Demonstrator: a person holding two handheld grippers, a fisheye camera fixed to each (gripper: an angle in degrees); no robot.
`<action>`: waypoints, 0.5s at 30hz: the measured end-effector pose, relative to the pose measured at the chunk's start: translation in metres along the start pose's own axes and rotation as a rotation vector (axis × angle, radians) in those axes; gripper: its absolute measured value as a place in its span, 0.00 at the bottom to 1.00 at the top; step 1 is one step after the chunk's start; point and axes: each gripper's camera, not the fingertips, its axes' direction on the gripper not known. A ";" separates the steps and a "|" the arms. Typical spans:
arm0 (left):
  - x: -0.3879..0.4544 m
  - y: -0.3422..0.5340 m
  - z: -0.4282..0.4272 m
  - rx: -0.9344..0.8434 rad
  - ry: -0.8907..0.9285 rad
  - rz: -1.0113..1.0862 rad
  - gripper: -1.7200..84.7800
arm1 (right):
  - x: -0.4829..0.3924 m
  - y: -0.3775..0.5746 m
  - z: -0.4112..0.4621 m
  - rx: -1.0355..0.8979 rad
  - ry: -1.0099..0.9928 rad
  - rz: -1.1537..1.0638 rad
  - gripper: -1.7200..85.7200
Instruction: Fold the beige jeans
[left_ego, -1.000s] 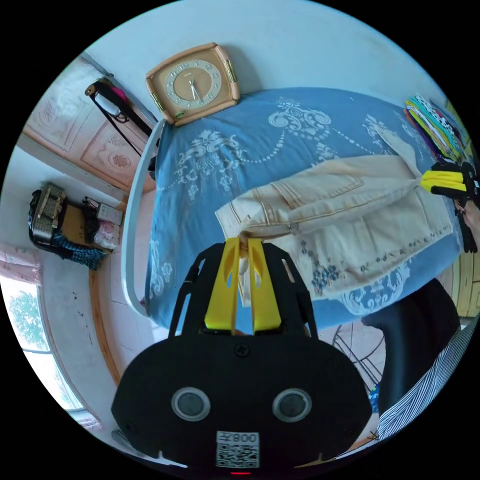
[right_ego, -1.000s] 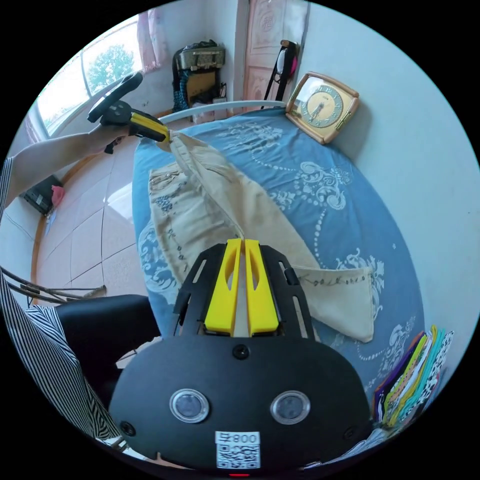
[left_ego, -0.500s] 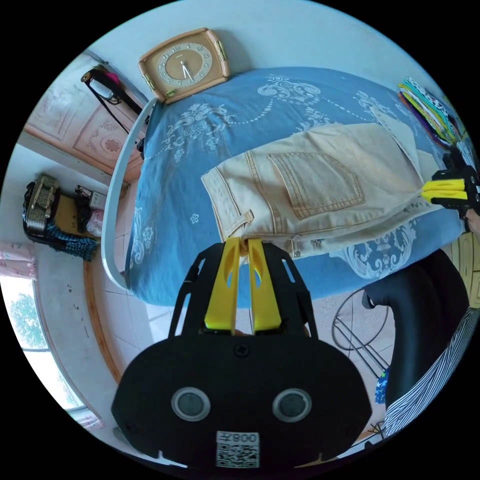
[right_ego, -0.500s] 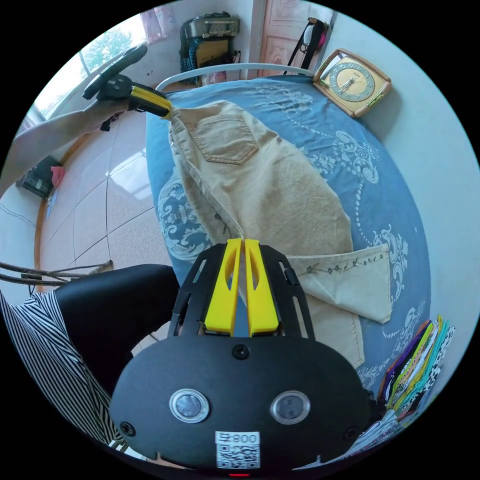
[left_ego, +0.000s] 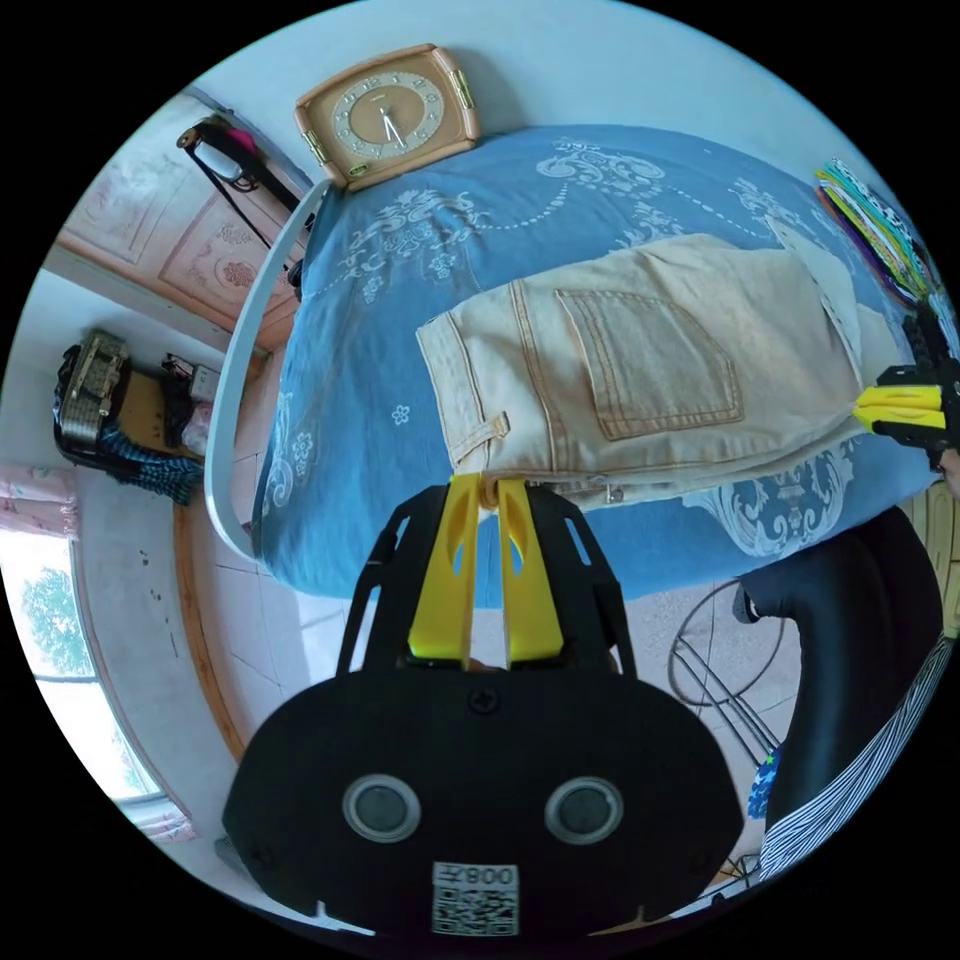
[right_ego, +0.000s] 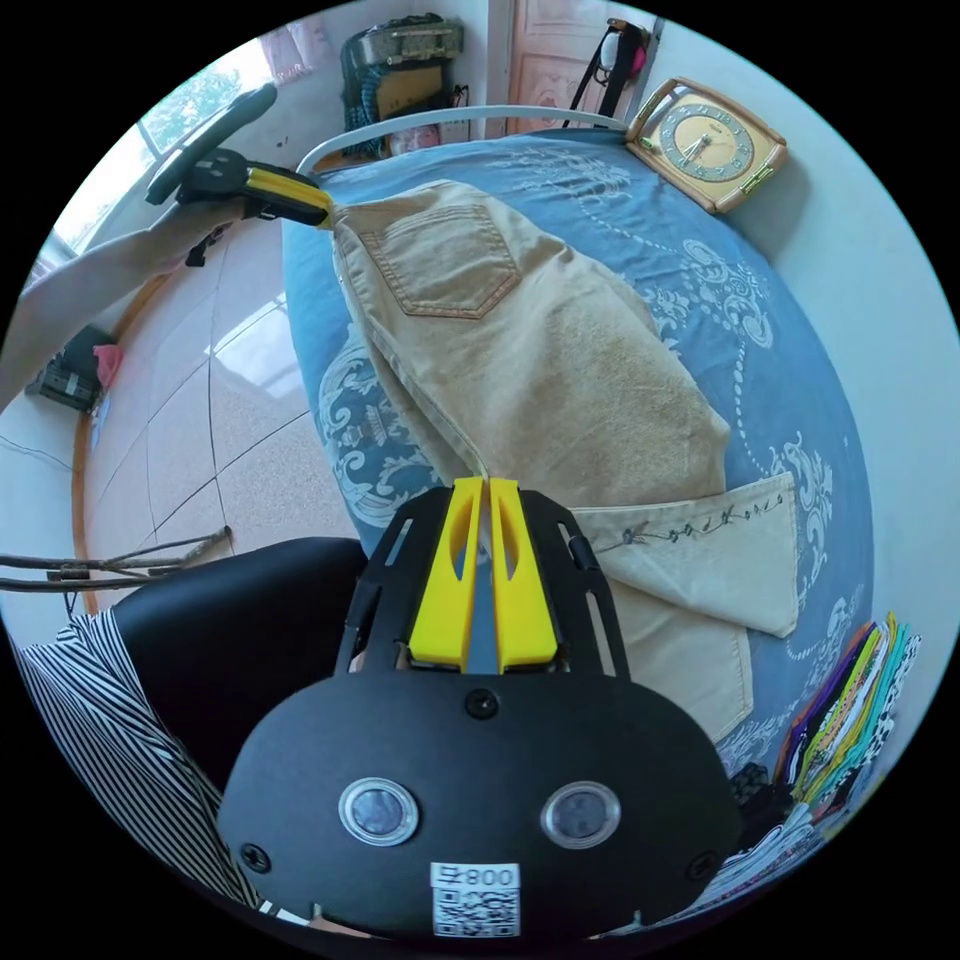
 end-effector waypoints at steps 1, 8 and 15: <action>0.001 -0.001 -0.004 -0.017 0.002 0.004 0.03 | 0.002 -0.001 0.006 -0.013 -0.002 0.003 0.03; 0.007 0.001 -0.049 -0.045 -0.004 -0.015 0.03 | 0.015 0.003 0.042 -0.064 -0.036 0.044 0.04; 0.013 0.011 -0.108 0.052 0.078 -0.142 0.02 | 0.034 0.012 0.062 -0.046 -0.061 0.102 0.04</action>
